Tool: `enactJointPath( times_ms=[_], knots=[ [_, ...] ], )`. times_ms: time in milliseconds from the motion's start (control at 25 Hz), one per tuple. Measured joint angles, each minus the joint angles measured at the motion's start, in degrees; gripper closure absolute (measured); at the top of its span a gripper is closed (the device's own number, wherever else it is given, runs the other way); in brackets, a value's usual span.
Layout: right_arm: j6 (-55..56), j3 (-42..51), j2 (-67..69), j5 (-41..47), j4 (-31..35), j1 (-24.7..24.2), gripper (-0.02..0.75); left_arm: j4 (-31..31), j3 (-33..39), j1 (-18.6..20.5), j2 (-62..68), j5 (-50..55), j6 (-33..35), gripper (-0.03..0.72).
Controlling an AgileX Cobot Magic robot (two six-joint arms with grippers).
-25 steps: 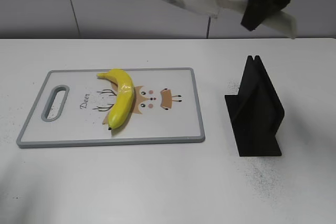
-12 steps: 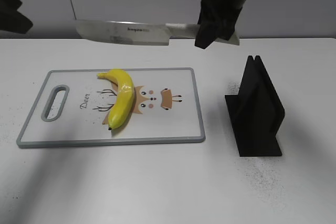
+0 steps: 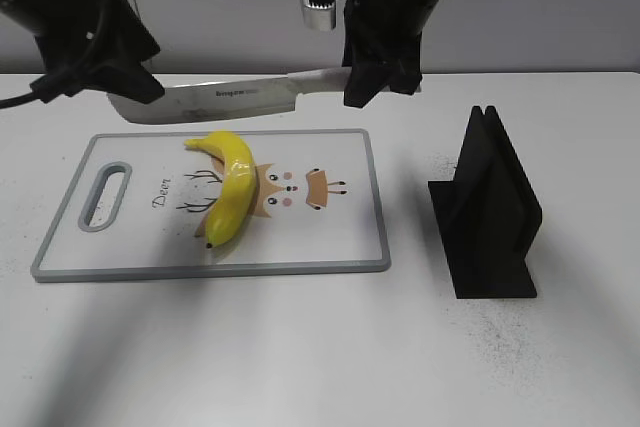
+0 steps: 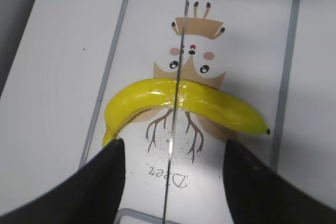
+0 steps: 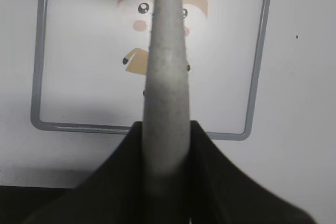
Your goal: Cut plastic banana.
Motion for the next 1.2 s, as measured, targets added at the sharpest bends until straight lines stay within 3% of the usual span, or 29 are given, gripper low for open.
enactJointPath(
  times_ms=[120, 240, 320, 480, 560, 680, 1200],
  knots=[
    [-0.2, 0.0, 0.0, -0.3, 0.0, 0.0, 0.575, 0.2, -0.6, -0.8, 2.8, 0.0, 0.0, 0.141],
    [-0.2, -0.1, 0.0, -0.5, 0.3, 0.0, 0.575, 0.3, -0.8, -0.8, 4.5, -0.9, 0.2, 0.200],
    [-0.2, -0.2, 0.0, -0.5, 1.2, 0.0, 0.575, 0.2, -0.8, -0.8, 4.9, -2.0, 0.2, 0.286],
    [-0.2, -0.2, 0.1, -0.7, 2.7, 0.0, 0.575, -0.6, -0.8, -0.8, 5.1, -3.5, 0.2, 0.589],
    [-0.2, -0.2, 0.2, -1.1, 2.7, 0.0, 0.575, -0.6, -0.8, -0.8, 5.4, -3.5, 0.2, 0.678],
    [-0.2, -0.2, 0.7, -1.3, 2.6, 0.0, 0.575, -0.4, -0.8, -0.8, 6.6, -3.5, 0.5, 0.706],
    [1.3, -0.7, 12.5, -5.0, 2.0, -0.4, 0.575, -1.0, -1.3, -1.0, 21.1, -10.2, 1.9, 0.704]
  ],
)
